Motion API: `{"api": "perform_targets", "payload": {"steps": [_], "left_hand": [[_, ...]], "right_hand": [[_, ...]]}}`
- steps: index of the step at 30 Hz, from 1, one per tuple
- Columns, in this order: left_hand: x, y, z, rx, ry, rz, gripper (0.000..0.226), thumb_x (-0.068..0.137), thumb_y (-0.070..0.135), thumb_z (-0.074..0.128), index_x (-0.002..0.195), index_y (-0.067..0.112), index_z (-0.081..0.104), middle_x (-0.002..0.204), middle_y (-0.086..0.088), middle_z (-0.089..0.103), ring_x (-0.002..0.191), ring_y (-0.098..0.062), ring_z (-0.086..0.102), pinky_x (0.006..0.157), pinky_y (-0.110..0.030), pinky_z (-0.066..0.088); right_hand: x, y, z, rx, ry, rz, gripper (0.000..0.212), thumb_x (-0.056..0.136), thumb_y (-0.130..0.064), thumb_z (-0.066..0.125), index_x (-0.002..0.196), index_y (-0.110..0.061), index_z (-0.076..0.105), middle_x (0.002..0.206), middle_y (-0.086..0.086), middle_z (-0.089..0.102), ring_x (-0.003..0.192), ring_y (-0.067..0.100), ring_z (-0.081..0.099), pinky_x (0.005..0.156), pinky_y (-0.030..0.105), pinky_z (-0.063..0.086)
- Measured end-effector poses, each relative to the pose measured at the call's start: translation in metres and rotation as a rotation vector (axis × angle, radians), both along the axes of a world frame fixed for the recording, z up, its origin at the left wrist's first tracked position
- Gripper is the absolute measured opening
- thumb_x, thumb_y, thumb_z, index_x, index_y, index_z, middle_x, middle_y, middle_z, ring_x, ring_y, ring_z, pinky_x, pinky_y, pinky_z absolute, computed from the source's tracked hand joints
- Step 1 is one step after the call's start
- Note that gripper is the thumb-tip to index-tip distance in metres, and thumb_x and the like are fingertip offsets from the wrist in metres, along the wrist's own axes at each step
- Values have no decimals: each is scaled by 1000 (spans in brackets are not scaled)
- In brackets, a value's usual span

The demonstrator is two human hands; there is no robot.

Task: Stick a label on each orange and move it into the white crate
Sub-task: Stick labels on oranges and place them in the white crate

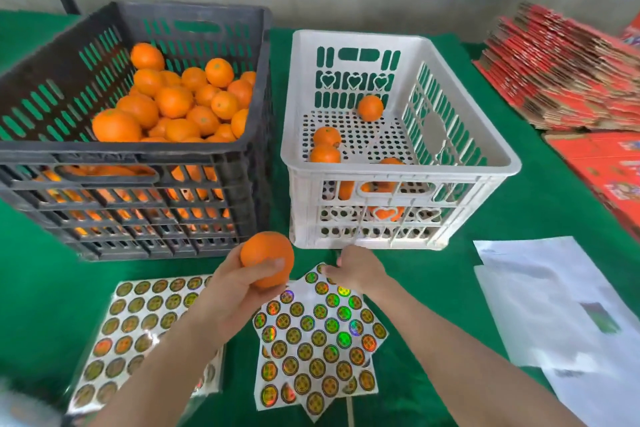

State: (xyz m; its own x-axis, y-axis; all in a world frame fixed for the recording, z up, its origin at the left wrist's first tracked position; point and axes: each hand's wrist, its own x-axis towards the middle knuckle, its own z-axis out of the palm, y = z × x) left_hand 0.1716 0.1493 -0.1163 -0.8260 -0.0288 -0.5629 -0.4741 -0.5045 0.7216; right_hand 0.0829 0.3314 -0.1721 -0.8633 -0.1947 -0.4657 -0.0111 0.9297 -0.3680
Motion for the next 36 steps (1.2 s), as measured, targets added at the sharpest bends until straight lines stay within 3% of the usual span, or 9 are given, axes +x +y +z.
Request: {"api": "perform_targets", "payload": {"steps": [6,10,14,18,21,24,26,31,36], "left_hand": [[0,-2,-12,-68,-36,-32,84,54,9,74,132,8,44,125,-15,52,111,-35,55,75,-36,52],[3,-2,-19,-121,-78,-58,88,52,16,76,131,0,41,122,-15,54,108,-29,56,79,-34,50],[5,-4,-21,-174,-33,-131,97,47,22,85,132,0,44,122,-13,58,111,-26,55,95,-35,41],[1,-8,-15,-208,1,-208,108,32,47,77,129,6,51,127,-14,58,120,-30,50,112,-45,27],[2,-11,-11,-214,59,-269,103,26,54,81,119,14,60,121,-4,64,119,-25,50,110,-42,28],[6,-14,-12,-101,81,-235,110,16,59,88,115,19,60,118,0,67,120,-23,52,109,-43,30],[8,-16,-16,9,72,-219,118,20,54,91,125,16,53,125,-8,64,121,-29,54,110,-51,29],[10,-7,-15,73,96,-255,113,22,51,93,123,14,56,114,-9,69,104,-28,64,89,-41,44],[9,1,-13,55,166,-238,85,21,51,92,97,17,75,105,-11,72,95,-27,68,84,-41,46]], "right_hand": [[-3,-11,-7,97,-4,-20,39,73,-53,64,66,-24,38,68,-7,48,81,21,54,70,30,41],[-1,-12,-2,65,-72,-26,41,75,-46,69,66,-17,42,66,-3,49,77,23,54,74,31,44],[7,-5,8,-266,58,-95,24,87,-26,63,73,-8,56,65,4,51,70,21,52,67,29,41],[19,7,22,-724,-8,-393,30,87,-12,63,69,-13,39,71,8,43,71,18,43,61,29,33],[27,11,27,-884,-114,-530,15,89,-9,61,85,-8,47,94,23,60,86,30,59,79,41,50],[30,15,28,-946,-129,-681,9,90,-9,60,92,-12,51,115,25,59,105,39,59,94,55,46],[34,17,29,-974,-90,-740,8,91,-9,58,93,-11,50,111,25,60,96,37,62,88,52,51],[47,18,30,-987,-5,-725,13,92,-10,57,89,-12,45,86,14,61,72,22,60,66,34,52],[73,16,42,-576,735,-233,21,83,-12,69,103,-13,62,102,-7,51,101,6,43,93,19,31]]}}
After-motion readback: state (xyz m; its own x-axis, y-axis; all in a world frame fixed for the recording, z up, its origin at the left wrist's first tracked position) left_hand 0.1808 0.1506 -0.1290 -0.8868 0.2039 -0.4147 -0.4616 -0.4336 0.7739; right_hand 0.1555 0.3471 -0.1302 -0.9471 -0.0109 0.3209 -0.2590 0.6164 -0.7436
